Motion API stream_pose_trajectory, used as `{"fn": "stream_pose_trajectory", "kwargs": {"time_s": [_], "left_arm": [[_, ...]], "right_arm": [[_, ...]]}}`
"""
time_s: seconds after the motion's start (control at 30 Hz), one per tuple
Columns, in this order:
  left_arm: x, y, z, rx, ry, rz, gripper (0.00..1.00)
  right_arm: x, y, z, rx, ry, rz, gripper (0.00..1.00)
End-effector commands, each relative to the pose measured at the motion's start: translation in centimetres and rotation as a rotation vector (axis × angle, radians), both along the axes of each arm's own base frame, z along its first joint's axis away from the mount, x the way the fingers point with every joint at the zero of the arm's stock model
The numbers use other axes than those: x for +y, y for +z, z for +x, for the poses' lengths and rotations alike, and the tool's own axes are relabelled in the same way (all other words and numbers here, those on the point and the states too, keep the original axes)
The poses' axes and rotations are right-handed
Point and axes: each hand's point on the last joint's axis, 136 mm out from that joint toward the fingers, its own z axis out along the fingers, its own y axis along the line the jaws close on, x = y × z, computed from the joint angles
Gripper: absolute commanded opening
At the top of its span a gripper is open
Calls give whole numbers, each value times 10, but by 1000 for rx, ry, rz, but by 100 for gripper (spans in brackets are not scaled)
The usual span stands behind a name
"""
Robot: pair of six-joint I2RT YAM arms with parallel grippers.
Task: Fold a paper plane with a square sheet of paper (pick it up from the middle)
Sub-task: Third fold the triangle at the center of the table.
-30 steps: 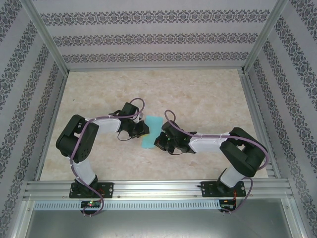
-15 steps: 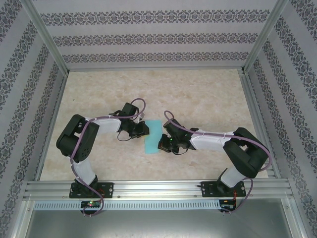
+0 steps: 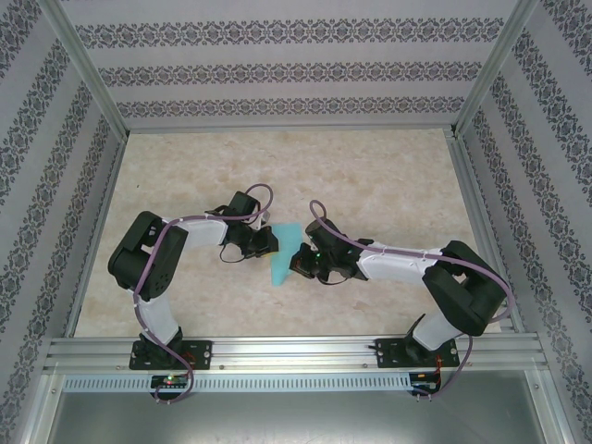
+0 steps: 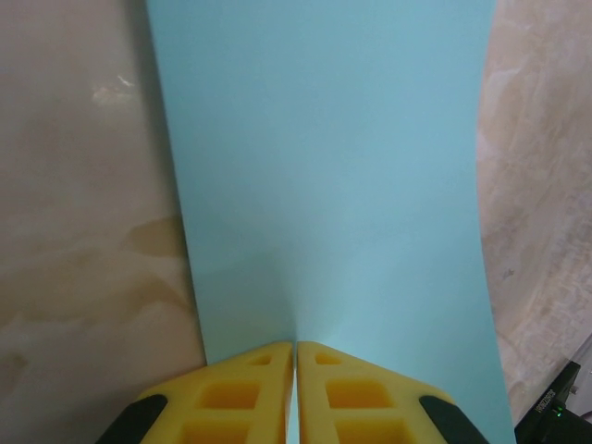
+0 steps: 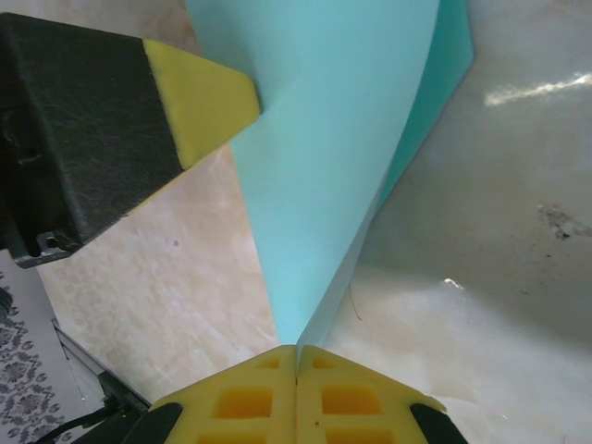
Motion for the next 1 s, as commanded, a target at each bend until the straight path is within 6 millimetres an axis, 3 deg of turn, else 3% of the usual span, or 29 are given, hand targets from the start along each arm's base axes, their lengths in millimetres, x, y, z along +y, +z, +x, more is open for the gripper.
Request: {"fn": "stream_pose_trajectory", "kwargs": {"time_s": [0.0, 0.33, 0.67, 0.97], "left_arm": [[7, -20, -6, 29, -13, 67, 12], [5, -8, -3, 9, -13, 53, 12], [7, -14, -7, 26, -7, 61, 11], [-1, 18, 8, -48, 27, 8, 13]], "right_arm": [[10, 10, 12, -36, -24, 36, 3], [27, -5, 33, -28, -64, 32, 3], [27, -16, 40, -31, -82, 1, 4], [27, -23, 40, -20, -73, -16, 5]]}}
